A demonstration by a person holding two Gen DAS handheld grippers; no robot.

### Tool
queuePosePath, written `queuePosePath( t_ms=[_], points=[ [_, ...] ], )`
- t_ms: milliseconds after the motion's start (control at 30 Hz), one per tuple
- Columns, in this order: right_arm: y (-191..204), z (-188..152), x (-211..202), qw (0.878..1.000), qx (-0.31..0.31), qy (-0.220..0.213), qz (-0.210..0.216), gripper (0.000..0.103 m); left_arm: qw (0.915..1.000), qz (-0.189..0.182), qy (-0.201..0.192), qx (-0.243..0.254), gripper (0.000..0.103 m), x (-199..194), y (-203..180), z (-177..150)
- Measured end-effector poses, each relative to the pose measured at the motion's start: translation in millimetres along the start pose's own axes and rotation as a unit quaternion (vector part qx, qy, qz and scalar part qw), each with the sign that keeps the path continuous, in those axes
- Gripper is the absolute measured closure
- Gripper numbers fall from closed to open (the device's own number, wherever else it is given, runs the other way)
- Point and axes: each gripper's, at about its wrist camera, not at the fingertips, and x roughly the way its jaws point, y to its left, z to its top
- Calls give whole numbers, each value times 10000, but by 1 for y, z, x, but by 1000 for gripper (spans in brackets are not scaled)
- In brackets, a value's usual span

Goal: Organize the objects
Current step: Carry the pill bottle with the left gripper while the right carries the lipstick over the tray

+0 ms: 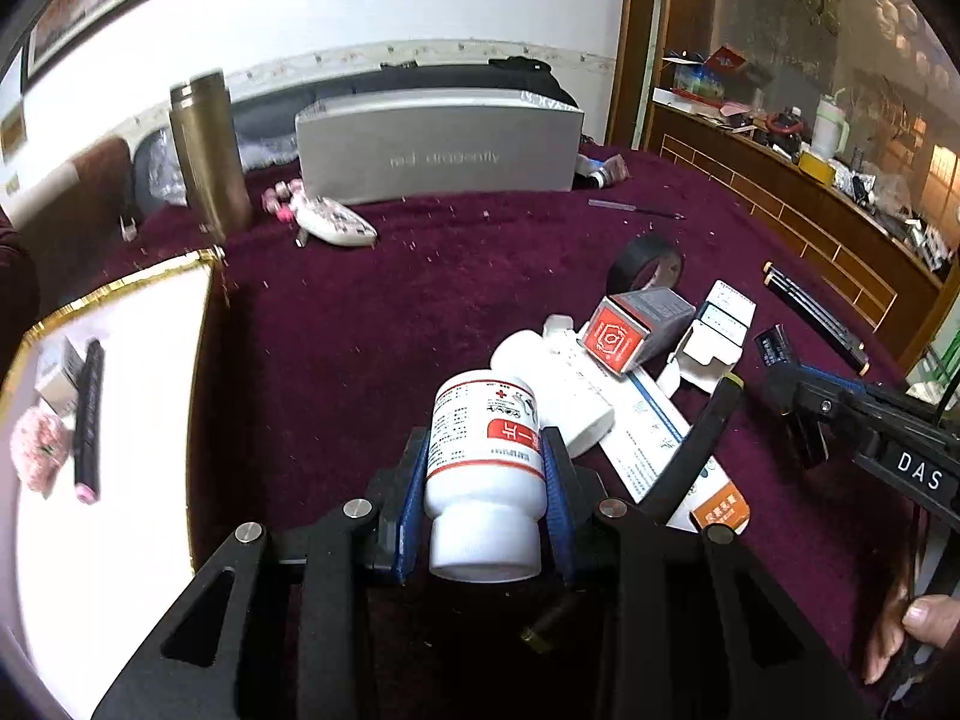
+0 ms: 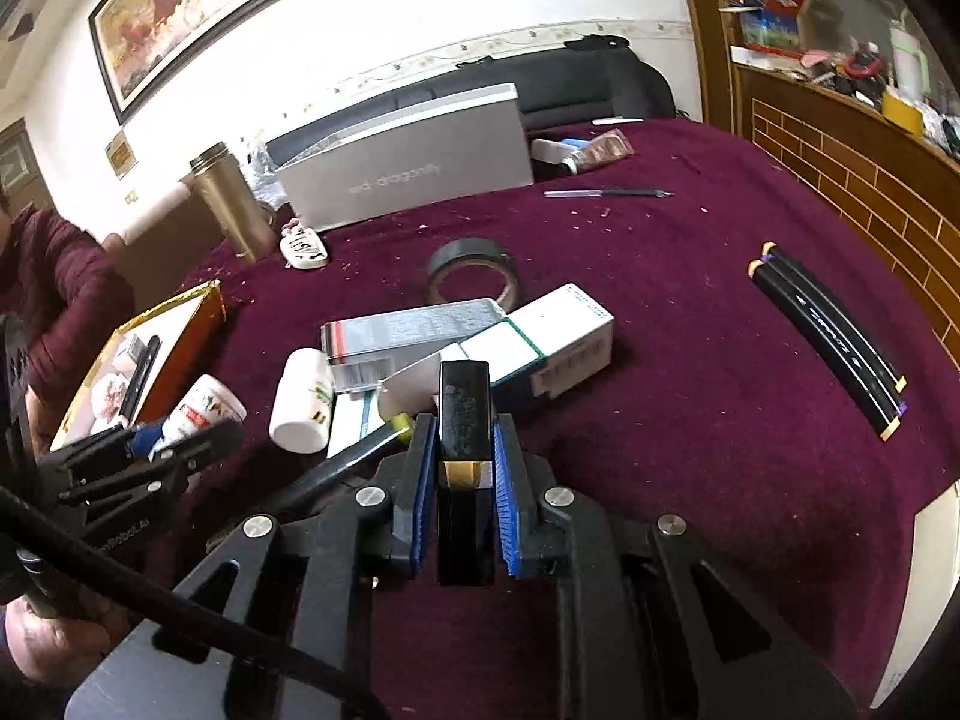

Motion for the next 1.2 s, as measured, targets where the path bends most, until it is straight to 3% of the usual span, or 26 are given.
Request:
queuePosePath(
  t_ms=[467, 900, 1033, 1100, 1133, 1200],
  points=[
    [35, -1, -14, 9970, -609, -442, 163, 88, 9979, 323, -455, 316, 73, -14, -10, 1],
    [29, -2, -8, 9981, -477, -288, 261, 88, 9981, 352, -276, 433, 73, -8, -14, -3],
    [16, 1, -13, 9986, -244, -358, 309, 88, 9997, 86, 3, 230, 73, 0, -6, -4],
    [8, 2, -14, 9990, -82, -341, 282, 88, 9996, -240, 160, -16, 73, 3, 2, -3],
    [1, 3, -14, 9990, 58, -316, 320, 88, 9974, -581, 299, -293, 73, 5, 10, -2],
    [-6, 3, -13, 9989, 211, -233, 352, 88, 9925, -923, 539, -602, 73, 11, 20, -3]
  ],
)
